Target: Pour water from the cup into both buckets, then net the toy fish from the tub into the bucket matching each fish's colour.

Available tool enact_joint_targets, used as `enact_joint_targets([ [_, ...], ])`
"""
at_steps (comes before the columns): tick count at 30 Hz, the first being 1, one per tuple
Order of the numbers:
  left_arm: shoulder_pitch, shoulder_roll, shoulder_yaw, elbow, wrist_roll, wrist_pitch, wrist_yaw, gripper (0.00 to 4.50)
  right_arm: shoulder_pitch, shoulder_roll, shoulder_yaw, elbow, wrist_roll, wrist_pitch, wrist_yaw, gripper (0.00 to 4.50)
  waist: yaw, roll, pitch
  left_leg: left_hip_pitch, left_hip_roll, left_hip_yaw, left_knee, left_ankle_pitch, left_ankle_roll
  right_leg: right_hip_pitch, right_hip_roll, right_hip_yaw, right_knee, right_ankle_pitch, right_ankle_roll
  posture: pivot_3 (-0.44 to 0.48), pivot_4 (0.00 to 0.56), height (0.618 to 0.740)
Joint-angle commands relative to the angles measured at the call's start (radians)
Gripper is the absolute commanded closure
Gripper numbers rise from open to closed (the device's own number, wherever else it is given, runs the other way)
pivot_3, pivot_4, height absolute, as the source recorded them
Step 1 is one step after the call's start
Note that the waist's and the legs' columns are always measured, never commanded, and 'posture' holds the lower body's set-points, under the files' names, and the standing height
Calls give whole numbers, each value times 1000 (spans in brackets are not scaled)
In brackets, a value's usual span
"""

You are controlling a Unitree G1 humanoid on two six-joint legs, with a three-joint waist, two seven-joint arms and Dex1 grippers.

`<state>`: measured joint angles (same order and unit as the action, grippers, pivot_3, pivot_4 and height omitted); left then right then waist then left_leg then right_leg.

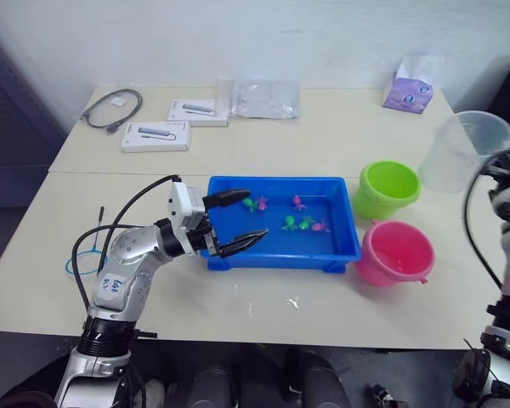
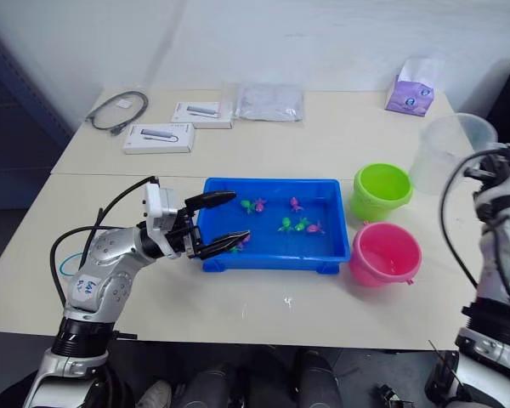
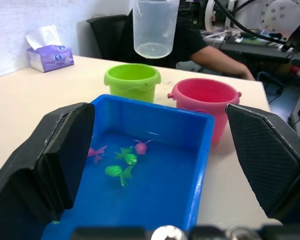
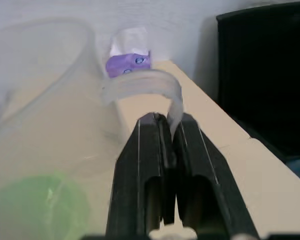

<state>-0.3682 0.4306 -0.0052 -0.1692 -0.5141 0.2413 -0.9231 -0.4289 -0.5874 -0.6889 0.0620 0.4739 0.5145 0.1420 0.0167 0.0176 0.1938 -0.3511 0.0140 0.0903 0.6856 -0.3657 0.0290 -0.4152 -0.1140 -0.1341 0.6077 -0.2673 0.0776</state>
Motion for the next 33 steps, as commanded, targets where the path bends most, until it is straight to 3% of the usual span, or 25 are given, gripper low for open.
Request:
enact_joint_targets([
  [1,28,46,15,-69,-59,38,-61,0,96,21,-100,-81,63,18,-12,4437,3,0,0,0,0,0,0,0,0,0,1,0,0,0,0,0,150,740],
  [9,94,144,25,-90,-70,44,-174,0,190,118,-110,63,29,-170,-35,4437,-22,1,0,2,-1,4,0,0,1,0,1,4,3,1,1,0,150,740],
  [20,116,160,65,-148,-72,75,-123,0,127,147,20,319,-72,-388,-33,4437,-23,1,0,5,-1,5,0,0,1,0,0,7,3,1,1,0,150,740],
  [23,162,171,84,-174,-65,72,-109,0,140,169,26,318,-71,-406,-53,3354,-22,1,0,5,-1,5,0,0,1,0,-1,7,3,1,1,0,150,740],
  [29,190,191,105,-162,-65,67,-105,0,268,219,43,111,-38,-325,-80,243,-17,1,-1,5,-1,4,0,0,1,0,-2,7,3,1,0,0,150,740],
  [33,229,210,127,-159,-47,55,-100,0,400,224,48,-73,6,-222,-56,88,-20,2,-1,5,0,5,-1,0,0,0,-2,7,3,1,0,0,150,740],
])
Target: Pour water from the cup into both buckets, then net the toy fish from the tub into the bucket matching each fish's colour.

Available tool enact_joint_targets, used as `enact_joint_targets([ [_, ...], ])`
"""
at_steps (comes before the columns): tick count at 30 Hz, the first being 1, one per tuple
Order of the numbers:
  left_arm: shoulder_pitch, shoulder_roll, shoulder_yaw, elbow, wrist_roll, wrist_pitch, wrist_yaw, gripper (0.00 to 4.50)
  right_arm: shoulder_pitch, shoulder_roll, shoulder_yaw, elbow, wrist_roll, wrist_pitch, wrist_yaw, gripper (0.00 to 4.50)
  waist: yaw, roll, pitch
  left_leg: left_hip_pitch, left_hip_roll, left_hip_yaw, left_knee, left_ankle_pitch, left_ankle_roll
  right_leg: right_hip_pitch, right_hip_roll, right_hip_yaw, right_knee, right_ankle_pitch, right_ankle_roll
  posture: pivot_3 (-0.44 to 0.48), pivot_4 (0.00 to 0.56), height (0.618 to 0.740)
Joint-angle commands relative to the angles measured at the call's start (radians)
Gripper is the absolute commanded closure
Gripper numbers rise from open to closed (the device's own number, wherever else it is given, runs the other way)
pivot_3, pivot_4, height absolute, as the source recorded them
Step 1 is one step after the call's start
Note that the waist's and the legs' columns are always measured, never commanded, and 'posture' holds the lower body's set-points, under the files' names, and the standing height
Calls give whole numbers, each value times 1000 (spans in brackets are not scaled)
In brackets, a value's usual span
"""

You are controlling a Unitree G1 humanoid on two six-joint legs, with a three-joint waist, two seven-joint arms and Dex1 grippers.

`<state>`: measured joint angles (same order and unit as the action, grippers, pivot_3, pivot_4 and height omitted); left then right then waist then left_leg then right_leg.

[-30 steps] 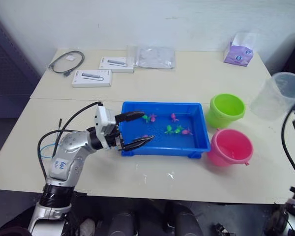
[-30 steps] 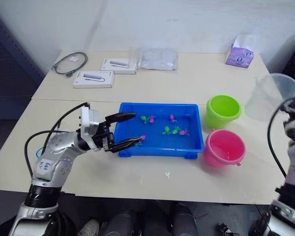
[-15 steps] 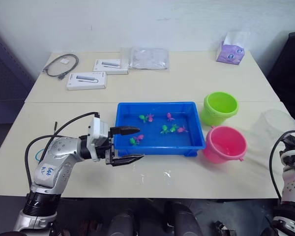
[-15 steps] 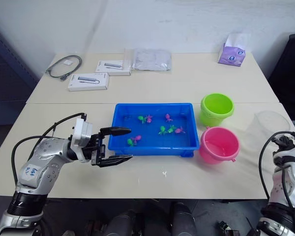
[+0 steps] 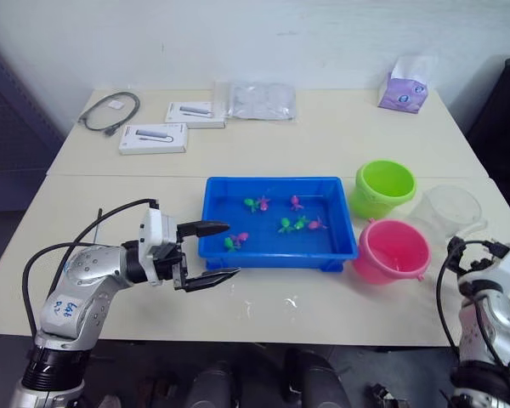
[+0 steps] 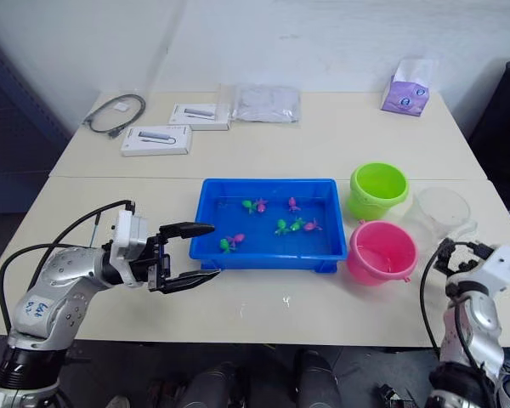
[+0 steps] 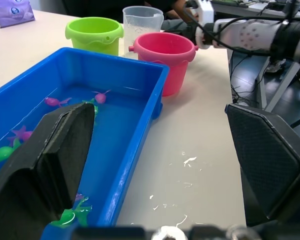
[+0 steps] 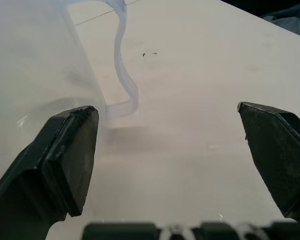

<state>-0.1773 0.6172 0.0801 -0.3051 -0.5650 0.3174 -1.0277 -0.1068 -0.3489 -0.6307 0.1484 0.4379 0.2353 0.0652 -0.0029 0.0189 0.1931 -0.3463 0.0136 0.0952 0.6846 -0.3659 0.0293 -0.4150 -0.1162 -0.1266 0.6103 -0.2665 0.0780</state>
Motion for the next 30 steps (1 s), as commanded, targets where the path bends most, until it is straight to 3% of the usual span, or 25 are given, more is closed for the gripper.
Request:
enact_joint_targets([
  [1,55,29,57,-23,14,-29,16,0,126,-19,-15,-220,62,90,38,88,-1,0,0,1,0,0,0,0,0,0,0,0,0,0,0,0,150,740],
  [4,107,41,119,-17,19,-38,52,0,242,-56,-23,-361,112,119,142,88,-1,0,0,2,2,0,-2,-1,-2,0,1,0,0,-1,-2,0,150,740],
  [9,260,24,297,-15,34,-80,144,0,397,-159,-10,-564,224,-31,561,88,-6,0,0,7,3,4,-3,-5,0,1,1,5,-3,-1,-2,0,150,740],
  [17,507,-79,553,47,137,-130,403,0,437,-288,100,-692,333,-121,978,88,4,-11,-1,10,4,6,-3,-10,4,2,1,6,-5,-2,-3,0,150,740],
  [25,649,-214,748,96,101,-79,615,0,335,-254,316,-651,262,-214,1090,88,8,-17,-2,10,5,6,-3,-17,5,2,-1,6,-9,-2,-4,0,150,740],
  [30,667,-235,776,61,93,-2,707,0,295,-248,363,-637,253,-219,1090,88,18,-18,-3,9,5,6,-3,-18,3,2,-1,6,-11,-2,-4,0,150,740],
])
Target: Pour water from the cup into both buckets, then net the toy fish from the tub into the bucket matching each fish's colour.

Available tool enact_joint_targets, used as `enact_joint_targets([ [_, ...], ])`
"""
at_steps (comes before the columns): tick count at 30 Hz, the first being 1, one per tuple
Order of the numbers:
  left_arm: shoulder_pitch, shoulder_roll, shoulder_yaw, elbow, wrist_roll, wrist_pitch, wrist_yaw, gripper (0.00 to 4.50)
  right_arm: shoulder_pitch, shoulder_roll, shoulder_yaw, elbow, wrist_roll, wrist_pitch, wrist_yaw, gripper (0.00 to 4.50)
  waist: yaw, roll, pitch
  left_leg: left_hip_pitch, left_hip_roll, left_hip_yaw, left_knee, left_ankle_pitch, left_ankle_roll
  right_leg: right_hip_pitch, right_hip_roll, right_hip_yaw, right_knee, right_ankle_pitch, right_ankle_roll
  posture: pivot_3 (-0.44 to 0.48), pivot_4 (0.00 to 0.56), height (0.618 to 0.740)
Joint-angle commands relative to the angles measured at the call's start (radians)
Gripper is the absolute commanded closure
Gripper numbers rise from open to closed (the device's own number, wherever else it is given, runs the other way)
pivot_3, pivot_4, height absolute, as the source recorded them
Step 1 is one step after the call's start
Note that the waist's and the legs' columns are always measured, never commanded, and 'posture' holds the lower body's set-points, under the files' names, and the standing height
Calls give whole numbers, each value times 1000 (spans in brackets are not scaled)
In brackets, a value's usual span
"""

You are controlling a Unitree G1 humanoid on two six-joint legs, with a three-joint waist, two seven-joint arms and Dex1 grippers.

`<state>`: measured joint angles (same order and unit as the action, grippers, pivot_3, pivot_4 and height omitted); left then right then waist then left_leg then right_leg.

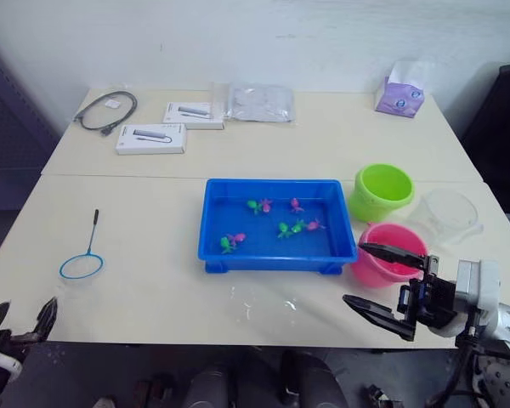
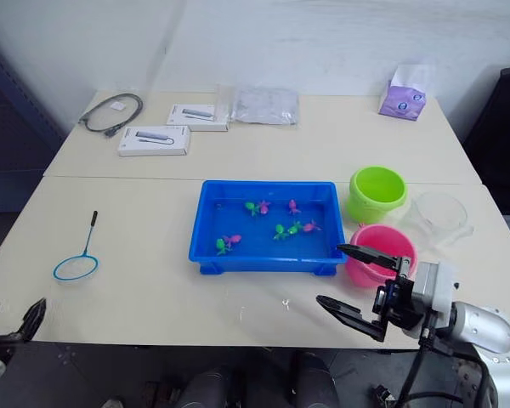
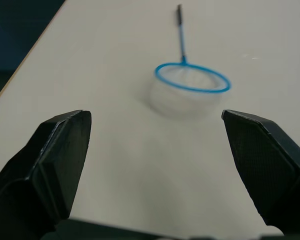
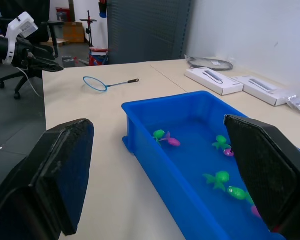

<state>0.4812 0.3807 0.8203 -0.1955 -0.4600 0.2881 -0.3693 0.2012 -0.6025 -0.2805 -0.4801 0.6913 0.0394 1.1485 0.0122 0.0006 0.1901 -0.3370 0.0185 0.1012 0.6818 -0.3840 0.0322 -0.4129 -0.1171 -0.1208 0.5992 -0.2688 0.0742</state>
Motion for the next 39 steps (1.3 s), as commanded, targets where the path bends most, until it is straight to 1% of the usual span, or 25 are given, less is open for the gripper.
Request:
enact_joint_targets([
  [1,-2,14,29,-54,-3,37,61,0,-24,7,22,-6,-8,-28,5,88,6,0,0,0,0,0,0,0,0,0,0,0,0,0,0,0,150,740],
  [3,-42,53,9,-56,30,53,93,0,-44,11,37,3,-20,-35,0,88,12,-1,0,0,0,0,0,-1,-1,0,0,0,0,0,0,0,150,740],
  [5,-114,102,-8,-47,32,102,125,0,-59,8,53,10,-31,-41,3,88,19,-1,-1,0,0,0,0,-2,-3,0,0,0,0,0,0,0,150,740],
  [9,-297,248,-121,-5,58,334,178,0,-82,6,76,22,-47,-44,3,88,20,-2,-1,0,0,-1,0,-1,-4,-1,0,-1,3,0,0,0,150,740],
  [11,-399,301,-186,40,52,438,178,0,-88,2,83,24,-60,-48,2,88,12,-1,-1,1,0,0,0,1,-6,0,0,0,4,0,0,0,150,740],
  [13,-513,340,-253,120,59,515,175,0,-96,2,83,25,-70,-49,-9,88,7,-1,-1,1,0,0,0,3,-3,-1,0,0,5,0,0,0,150,740],
  [14,-541,350,-267,143,63,534,174,0,-98,3,84,24,-72,-49,-14,88,4,-1,-1,1,0,1,0,3,-3,-1,1,0,8,0,0,0,150,740],
  [16,-621,373,-324,243,85,561,160,0,-98,1,89,19,-81,-51,-19,88,-6,-1,-1,1,0,2,0,3,-4,-1,2,-1,9,0,0,0,150,740],
  [20,-801,390,-439,494,150,571,150,0,-101,-2,95,9,-99,-52,-35,88,-9,-2,-1,0,1,4,0,3,-4,-1,3,-6,9,0,0,0,150,740],
  [23,-895,375,-490,638,192,525,148,0,-98,-4,92,-3,-110,-52,-57,88,-10,-3,-2,0,0,5,1,3,-3,-1,2,-8,9,0,0,0,150,740],
  [26,-946,354,-509,732,206,498,138,0,-91,-9,89,-14,-116,-51,-74,88,-9,-4,-2,0,0,6,1,3,-3,-1,2,-9,9,0,0,0,150,740],
  [29,-946,343,-531,777,220,520,121,803,-78,-12,81,-24,-116,-54,-85,0,-8,-4,-2,2,0,6,1,4,-4,-1,2,-8,11,0,0,0,150,740],
  [32,-913,339,-515,756,206,570,120,2108,-62,-17,72,-28,-114,-63,-88,0,-8,-3,-2,3,0,6,2,6,-5,0,1,-7,12,0,0,0,150,740],
  [33,-897,337,-507,738,200,585,119,2610,-58,-18,70,-30,-113,-65,-89,0,-10,-2,-3,3,0,6,2,6,-5,0,1,-7,13,0,0,0,150,740],
  [35,-856,336,-479,692,186,608,115,3406,-47,-21,63,-34,-111,-69,-90,0,-16,0,-4,4,0,7,2,6,-5,0,1,-5,14,0,0,0,150,740],
  [37,-817,329,-429,646,167,565,104,4289,-38,-23,56,-38,-109,-70,-90,0,-19,1,-5,5,1,8,1,6,-6,-1,1,-4,14,0,0,0,150,740],
  [38,-812,320,-393,624,146,516,89,4401,-35,-24,53,-40,-108,-69,-90,0,-18,1,-5,6,1,8,1,6,-6,-1,1,-3,15,0,0,0,150,740],
  [39,-812,312,-360,595,116,444,48,4401,-32,-26,50,-43,-105,-65,-91,0,-18,1,-5,6,1,8,1,6,-6,-1,1,-3,15,0,0,0,150,740],
])
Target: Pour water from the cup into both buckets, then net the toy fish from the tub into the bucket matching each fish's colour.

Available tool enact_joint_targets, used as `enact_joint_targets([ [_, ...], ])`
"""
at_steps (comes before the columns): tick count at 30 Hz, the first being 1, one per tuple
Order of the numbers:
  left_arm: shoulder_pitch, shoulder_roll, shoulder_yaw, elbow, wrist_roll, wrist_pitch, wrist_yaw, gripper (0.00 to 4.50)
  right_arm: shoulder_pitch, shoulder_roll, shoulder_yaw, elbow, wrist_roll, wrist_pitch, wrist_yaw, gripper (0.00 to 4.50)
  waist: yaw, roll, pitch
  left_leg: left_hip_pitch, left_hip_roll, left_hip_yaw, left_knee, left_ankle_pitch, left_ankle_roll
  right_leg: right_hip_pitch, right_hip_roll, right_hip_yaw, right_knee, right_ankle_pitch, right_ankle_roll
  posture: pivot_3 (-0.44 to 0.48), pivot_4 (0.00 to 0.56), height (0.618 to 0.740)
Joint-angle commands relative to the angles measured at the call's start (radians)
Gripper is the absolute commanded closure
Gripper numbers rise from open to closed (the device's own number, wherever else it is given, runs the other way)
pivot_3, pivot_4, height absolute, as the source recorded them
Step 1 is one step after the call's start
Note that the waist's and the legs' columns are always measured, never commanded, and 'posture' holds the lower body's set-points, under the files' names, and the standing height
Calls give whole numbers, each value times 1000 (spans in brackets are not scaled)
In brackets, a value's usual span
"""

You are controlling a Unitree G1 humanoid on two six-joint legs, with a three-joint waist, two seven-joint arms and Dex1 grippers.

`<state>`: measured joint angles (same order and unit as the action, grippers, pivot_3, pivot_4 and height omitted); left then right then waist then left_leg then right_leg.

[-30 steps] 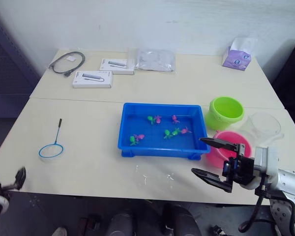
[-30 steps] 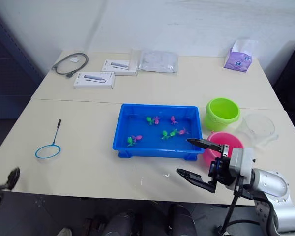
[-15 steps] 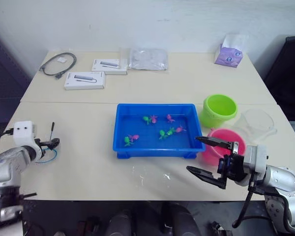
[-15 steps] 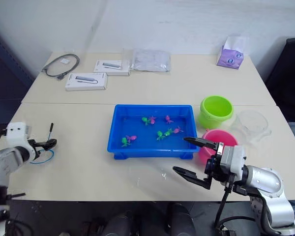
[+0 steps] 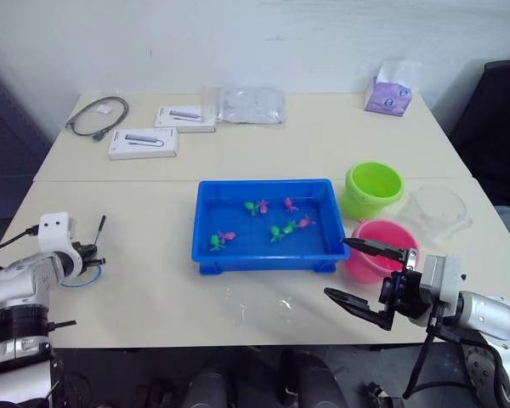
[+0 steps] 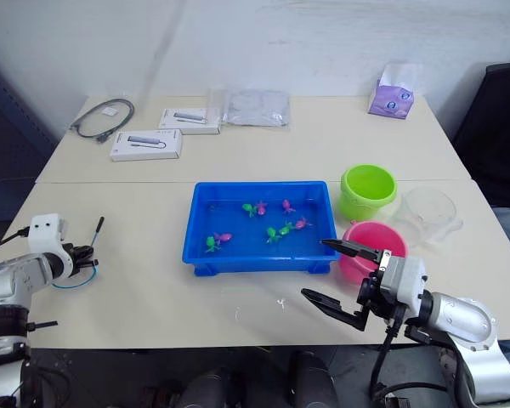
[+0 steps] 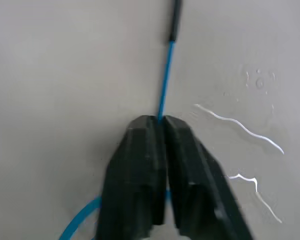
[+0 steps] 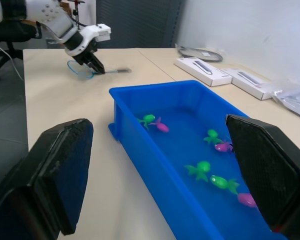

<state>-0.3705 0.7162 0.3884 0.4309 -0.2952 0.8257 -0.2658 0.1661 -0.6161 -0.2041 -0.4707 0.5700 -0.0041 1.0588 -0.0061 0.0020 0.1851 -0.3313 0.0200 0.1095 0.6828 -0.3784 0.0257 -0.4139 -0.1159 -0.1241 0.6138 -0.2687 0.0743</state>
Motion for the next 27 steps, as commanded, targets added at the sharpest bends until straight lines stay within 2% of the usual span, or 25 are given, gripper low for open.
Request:
enact_joint_targets([
  [1,37,-27,100,-66,-77,-170,-106,4401,4,-16,-30,-56,20,-15,-5,0,4,0,0,0,0,0,0,0,0,0,0,0,0,0,0,0,150,740],
  [4,13,-2,150,-205,-197,-255,-306,4401,-32,-57,-36,-96,73,62,-24,0,14,-10,4,-4,0,-1,1,0,0,-3,-1,0,-1,0,0,0,150,740],
  [6,10,46,127,-296,-248,-289,-463,4401,-88,-99,-40,-134,108,183,-114,0,19,-14,5,-6,0,-2,2,0,-2,-4,-2,-1,-2,0,-1,0,150,740],
  [9,-15,111,61,-385,-291,-343,-669,4401,-181,-182,-16,-165,123,398,-245,0,19,-12,6,-6,0,-3,2,-1,-4,-4,-3,-1,-4,0,-2,0,150,740],
  [12,-52,194,-113,-427,-238,-460,-929,4401,-293,-232,29,-163,242,557,-254,0,20,-9,8,-6,0,-2,2,-1,-3,-4,-2,-2,-5,-1,-3,0,150,740],
  [15,-133,244,-301,-458,-169,-518,-1107,4401,-407,-271,80,-144,312,705,-262,0,21,-5,10,-7,0,-2,2,0,-1,-5,0,-3,-5,-1,-3,0,150,740],
  [17,-193,248,-400,-473,-132,-533,-1181,4401,-487,-264,108,-121,343,783,-298,0,20,-5,10,-12,0,-1,2,2,-1,-8,1,-4,-4,-1,-3,0,150,740],
  [21,-313,192,-553,-512,-92,-478,-1222,4401,-575,-247,153,-91,394,890,-306,0,22,-5,10,-28,-1,-1,13,3,1,-22,6,-7,7,-1,-3,0,150,740],
  [27,-380,75,-650,-497,-36,-492,-1202,4401,-681,-202,264,-68,422,1024,-312,0,22,-6,10,-31,-4,-1,18,5,8,-23,4,-8,7,3,3,0,150,740],
])
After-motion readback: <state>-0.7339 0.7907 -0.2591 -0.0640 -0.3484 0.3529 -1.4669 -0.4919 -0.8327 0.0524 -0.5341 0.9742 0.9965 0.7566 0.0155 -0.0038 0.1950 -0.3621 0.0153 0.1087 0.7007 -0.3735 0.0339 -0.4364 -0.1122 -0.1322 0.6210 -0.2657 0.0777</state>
